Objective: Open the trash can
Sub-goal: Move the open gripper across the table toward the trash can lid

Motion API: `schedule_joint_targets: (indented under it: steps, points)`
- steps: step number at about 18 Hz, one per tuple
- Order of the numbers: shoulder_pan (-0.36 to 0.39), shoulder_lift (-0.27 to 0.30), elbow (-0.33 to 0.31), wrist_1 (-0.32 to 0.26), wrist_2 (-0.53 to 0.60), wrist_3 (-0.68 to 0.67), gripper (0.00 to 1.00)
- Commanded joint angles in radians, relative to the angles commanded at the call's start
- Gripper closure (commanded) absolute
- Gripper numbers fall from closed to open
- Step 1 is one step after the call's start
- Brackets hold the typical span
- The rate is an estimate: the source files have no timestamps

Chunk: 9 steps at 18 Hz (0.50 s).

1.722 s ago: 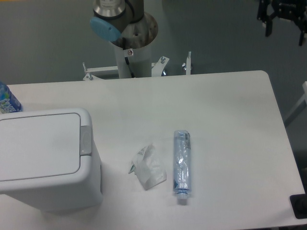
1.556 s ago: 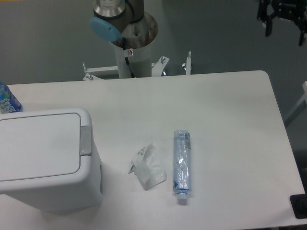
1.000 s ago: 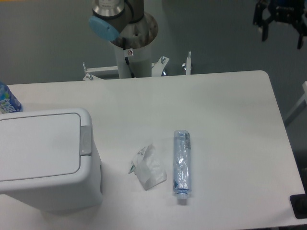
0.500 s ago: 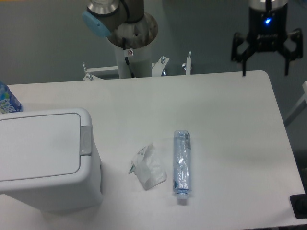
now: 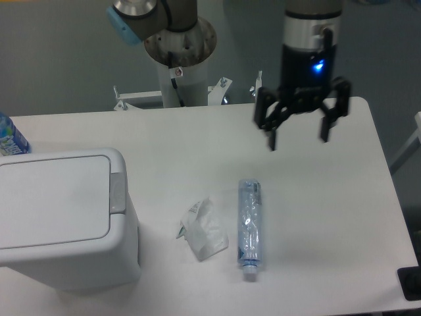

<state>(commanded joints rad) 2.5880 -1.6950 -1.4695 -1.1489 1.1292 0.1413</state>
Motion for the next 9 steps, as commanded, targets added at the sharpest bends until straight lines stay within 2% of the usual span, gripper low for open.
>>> schedule_joint_targets:
  steps: [2,5,9]
  points:
    - [-0.031,-0.002,-0.012,-0.014,-0.058,-0.009,0.00]
    - [-0.035,-0.002,-0.052,-0.009,-0.078,-0.049,0.00]
    - [-0.083,-0.024,-0.054,-0.002,-0.092,-0.094,0.00]
